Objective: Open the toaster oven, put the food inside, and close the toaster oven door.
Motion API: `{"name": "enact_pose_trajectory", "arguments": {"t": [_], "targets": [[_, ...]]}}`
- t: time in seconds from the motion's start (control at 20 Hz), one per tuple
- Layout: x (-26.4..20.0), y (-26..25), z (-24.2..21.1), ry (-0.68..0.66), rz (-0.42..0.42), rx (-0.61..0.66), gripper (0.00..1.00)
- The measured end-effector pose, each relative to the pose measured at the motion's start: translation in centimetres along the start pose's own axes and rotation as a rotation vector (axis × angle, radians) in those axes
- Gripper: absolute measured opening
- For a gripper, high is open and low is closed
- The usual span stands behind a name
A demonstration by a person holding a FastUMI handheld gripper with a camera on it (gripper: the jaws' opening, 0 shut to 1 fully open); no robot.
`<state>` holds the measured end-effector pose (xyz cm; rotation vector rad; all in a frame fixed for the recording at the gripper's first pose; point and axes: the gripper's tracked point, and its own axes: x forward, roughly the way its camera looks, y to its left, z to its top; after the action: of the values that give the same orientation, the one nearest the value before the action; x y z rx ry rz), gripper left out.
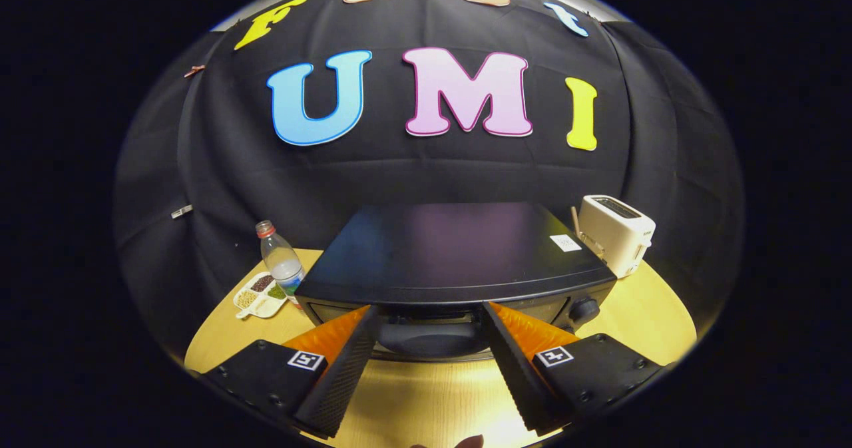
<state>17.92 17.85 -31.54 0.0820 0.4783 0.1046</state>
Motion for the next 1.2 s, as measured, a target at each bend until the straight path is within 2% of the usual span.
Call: {"name": "enact_pose_trajectory", "arguments": {"t": [0.25, 0.45, 0.8, 1.2], "targets": [[1.4, -0.5, 0.4, -0.004, -0.023, -0.006, 0.99], [0.0, -0.5, -0.7, 0.005, -0.021, -0.009, 0.99], [-5.0, -0.8, -6.5, 0.04, -0.03, 0.012, 0.99], [-7.0, -1.2, -13.0, 0.158, -0.036, 0.004, 1.0]]}}
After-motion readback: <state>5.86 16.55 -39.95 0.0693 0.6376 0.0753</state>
